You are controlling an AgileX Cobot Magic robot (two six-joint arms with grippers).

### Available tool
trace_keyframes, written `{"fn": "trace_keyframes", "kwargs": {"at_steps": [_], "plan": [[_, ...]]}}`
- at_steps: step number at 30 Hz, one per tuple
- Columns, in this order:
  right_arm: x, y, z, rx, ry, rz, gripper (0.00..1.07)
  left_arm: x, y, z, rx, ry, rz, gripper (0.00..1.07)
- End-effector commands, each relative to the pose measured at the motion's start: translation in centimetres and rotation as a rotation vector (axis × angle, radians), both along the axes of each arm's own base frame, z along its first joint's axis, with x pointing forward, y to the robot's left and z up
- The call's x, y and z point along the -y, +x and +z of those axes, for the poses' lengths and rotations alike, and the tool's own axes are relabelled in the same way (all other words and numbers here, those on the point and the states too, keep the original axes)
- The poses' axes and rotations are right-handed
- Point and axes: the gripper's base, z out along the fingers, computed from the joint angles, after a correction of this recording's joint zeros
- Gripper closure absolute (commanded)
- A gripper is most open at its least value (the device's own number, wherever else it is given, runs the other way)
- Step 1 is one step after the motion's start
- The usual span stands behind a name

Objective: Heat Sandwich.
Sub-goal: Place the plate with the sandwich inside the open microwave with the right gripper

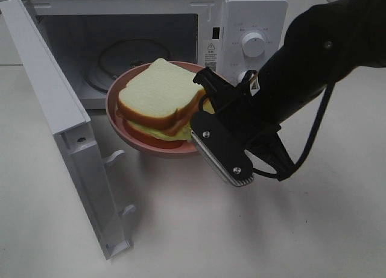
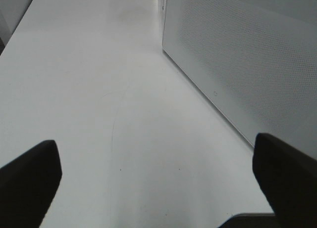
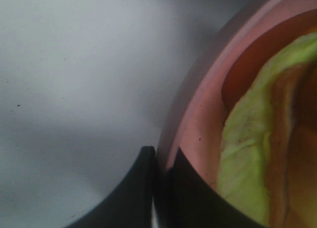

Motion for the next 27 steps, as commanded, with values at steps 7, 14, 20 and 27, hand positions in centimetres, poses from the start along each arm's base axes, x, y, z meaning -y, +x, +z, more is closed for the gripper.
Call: {"fn": "trace_keyframes", "kwargs": {"at_steps": [7, 14, 20, 27], "plan": [[-2.0, 2.6, 0.4, 0.036, 0.033, 0.001, 1.07, 0.1, -0.3, 0.1, 0.032, -0.01, 0.0, 0.09], [-3.0, 4.8, 0.0, 0.022, 0.026, -0.014, 1.07, 0.1, -0.3, 0.1, 0.032, -0.01, 0.0, 0.09], [-3.8, 5.9, -0.5, 0.012, 0.02, -0.018, 1.07, 0.1, -0.3, 0.1, 0.032, -0.01, 0.0, 0.09], [-5.2, 7.8, -0.7, 0.008, 0.037, -0.049, 1.07, 0.1, -0.3, 0.1, 0.032, -0.01, 0.0, 0.09]]}}
